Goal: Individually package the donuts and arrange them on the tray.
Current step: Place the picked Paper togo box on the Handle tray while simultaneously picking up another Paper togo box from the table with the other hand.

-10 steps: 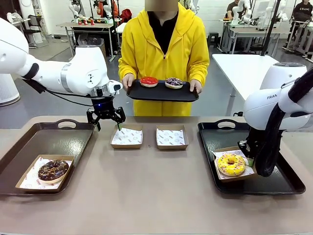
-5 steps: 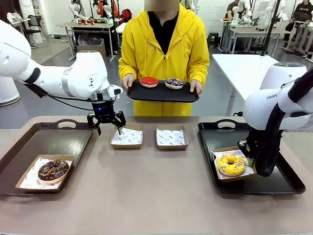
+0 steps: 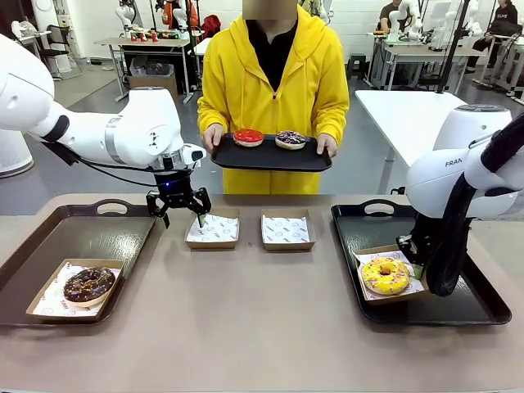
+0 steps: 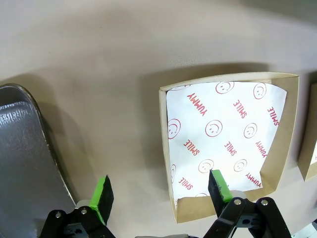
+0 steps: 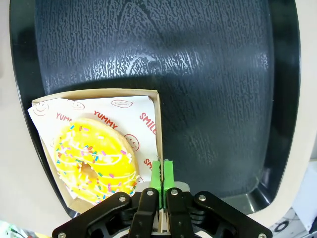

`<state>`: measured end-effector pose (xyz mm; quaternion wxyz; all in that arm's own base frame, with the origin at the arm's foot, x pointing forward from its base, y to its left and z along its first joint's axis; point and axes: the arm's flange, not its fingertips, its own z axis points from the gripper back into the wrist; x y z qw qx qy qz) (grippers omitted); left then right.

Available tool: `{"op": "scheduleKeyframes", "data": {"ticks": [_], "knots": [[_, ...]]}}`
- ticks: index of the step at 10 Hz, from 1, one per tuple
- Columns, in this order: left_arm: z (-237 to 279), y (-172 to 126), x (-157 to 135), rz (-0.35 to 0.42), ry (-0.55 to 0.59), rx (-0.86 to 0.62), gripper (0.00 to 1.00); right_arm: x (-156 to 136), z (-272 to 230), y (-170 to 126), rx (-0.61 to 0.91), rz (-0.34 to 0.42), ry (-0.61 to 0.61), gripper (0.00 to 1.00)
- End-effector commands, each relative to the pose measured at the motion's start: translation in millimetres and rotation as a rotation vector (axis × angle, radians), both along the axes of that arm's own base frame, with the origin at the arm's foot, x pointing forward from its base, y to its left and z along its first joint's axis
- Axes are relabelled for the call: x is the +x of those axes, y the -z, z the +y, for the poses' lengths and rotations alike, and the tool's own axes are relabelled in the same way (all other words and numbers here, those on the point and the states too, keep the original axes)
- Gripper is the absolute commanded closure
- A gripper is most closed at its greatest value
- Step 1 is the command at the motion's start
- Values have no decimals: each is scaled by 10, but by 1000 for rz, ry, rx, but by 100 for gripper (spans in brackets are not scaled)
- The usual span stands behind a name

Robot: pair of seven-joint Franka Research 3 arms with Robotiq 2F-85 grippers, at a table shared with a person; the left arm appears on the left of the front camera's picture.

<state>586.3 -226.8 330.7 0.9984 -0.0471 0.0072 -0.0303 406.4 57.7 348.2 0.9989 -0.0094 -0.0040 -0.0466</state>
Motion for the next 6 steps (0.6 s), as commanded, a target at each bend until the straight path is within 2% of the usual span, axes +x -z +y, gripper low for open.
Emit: {"op": "scheduleKeyframes", "data": {"ticks": [1, 3, 4, 5, 6], "knots": [[-9, 41, 1, -6, 9, -12, 0, 30, 37, 27, -13, -10, 0, 98], [-19, 85, 11, -18, 0, -7, 0, 28, 45, 26, -11, -10, -7, 98], [-25, 96, 14, -32, 3, -12, 57, 27, 44, 28, -5, -12, -13, 81], [-36, 101, 8, -63, -5, -3, 57, 24, 40, 30, 2, -12, -17, 38], [-56, 102, -7, -90, -8, 3, 100, 22, 40, 27, 4, -13, -18, 21]]}}
